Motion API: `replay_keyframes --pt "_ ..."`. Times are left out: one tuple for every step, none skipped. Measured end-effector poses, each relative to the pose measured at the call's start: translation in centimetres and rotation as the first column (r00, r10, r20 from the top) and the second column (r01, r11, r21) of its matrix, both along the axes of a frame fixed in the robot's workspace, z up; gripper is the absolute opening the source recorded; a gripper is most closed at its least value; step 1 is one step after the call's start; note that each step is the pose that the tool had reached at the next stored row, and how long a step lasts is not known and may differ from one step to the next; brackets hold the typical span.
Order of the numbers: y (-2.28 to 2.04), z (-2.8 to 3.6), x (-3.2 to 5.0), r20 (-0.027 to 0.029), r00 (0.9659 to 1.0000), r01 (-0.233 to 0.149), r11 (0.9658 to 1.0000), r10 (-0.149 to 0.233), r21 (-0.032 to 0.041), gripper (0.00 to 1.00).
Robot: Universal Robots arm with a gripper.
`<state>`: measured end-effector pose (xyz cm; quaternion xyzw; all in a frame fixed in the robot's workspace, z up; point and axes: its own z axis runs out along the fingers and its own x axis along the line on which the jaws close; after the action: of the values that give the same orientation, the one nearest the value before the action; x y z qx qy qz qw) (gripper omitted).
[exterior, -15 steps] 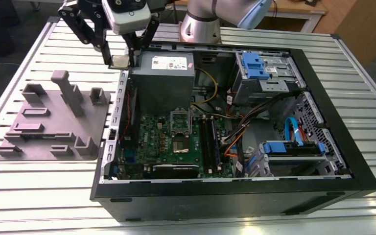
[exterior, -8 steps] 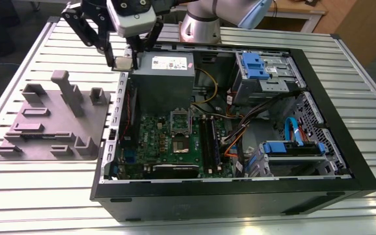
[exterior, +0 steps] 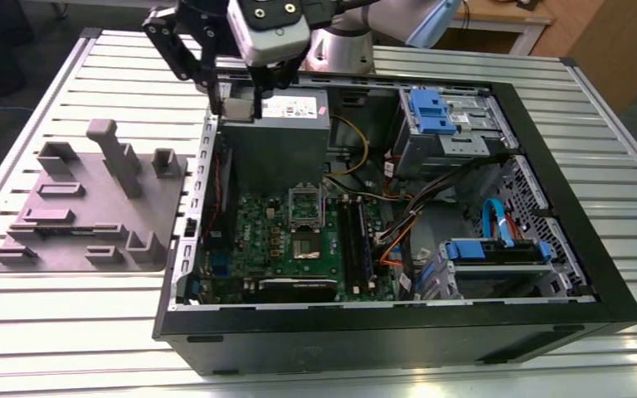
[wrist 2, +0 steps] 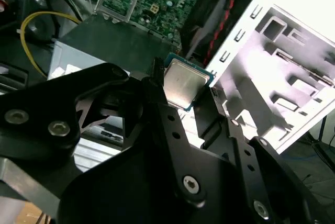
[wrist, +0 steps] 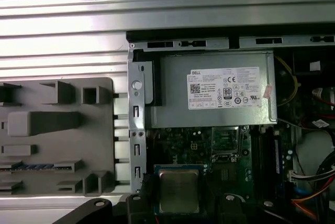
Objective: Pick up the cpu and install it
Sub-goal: 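Pick up the cpu and move it towards the insertion slot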
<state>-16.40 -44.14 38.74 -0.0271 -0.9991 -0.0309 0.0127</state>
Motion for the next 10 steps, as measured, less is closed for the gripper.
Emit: replay_keyframes --pt "0.0 -0.01 0.28 0.0 1.0 0.0 1.0 0.0 0.0 0.47" --pt "0.0 -0.02 0.51 0.0 1.0 0.0 1.0 0.0 0.0 0.47" --pt "0.0 -0.02 0.76 0.0 1.0 0.0 1.0 0.0 0.0 0.47" --pt "0.0 -0.03 0.98 0.0 1.0 0.0 1.0 0.0 0.0001 0.47" --pt "0.0 -0.03 1.18 0.0 1.0 0.0 1.0 0.0 0.0 0.47" --pt "0.0 -0.04 1.3 0.0 1.0 0.0 1.0 0.0 0.0 0.47" --pt "0.0 -0.04 1.38 0.0 1.0 0.0 1.0 0.0 0.0 0.47" --pt "-0.01 -0.04 1.44 0.0 1.0 0.0 1.0 0.0 0.0 0.47" --pt "-0.01 -0.04 1.47 0.0 1.0 0.0 1.0 0.0 0.0 0.47" --pt "-0.01 -0.04 1.47 0.0001 1.0 0.0 1.0 0.0 0.0001 0.47"
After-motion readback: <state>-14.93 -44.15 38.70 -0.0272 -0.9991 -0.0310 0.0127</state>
